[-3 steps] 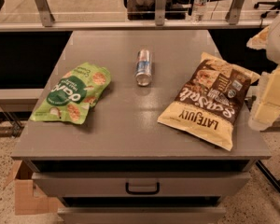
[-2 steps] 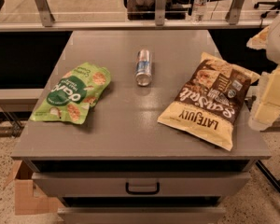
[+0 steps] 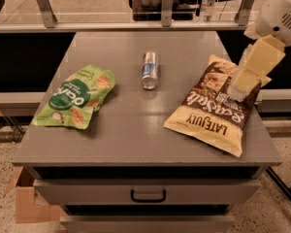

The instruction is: Place redbull can upright

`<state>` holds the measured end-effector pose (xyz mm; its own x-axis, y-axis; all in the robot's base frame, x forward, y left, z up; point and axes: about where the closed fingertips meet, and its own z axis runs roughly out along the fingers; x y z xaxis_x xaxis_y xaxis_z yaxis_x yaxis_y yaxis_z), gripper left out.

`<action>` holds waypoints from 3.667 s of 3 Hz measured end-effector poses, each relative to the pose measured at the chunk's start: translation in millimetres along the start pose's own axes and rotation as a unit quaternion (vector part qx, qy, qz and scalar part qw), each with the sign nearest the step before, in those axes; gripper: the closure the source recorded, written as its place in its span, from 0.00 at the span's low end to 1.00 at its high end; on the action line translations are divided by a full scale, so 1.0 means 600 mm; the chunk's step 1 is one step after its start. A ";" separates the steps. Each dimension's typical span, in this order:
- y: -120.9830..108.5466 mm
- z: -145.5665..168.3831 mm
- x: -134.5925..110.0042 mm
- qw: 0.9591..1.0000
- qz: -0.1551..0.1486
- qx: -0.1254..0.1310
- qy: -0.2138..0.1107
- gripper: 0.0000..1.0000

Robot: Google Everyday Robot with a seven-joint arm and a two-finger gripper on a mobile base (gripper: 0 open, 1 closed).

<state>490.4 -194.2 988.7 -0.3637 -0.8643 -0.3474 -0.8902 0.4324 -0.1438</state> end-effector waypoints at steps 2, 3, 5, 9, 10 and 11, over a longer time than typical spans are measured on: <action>-0.090 0.109 -0.117 0.981 0.185 -0.047 -0.033 0.00; -0.107 0.166 -0.142 0.962 0.266 -0.052 -0.019 0.00; -0.138 0.217 -0.180 0.918 0.394 -0.039 0.002 0.00; -0.192 0.274 -0.254 0.890 0.456 0.017 0.014 0.00; -0.199 0.299 -0.266 0.881 0.472 0.026 0.027 0.00; -0.208 0.360 -0.281 0.866 0.495 0.035 0.059 0.00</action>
Offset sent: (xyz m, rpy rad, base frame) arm 0.1255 0.0756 -0.0582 0.2857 0.3049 -0.6062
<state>721.8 -47.0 865.0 -0.9683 -0.0798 -0.2367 -0.1089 0.9876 0.1127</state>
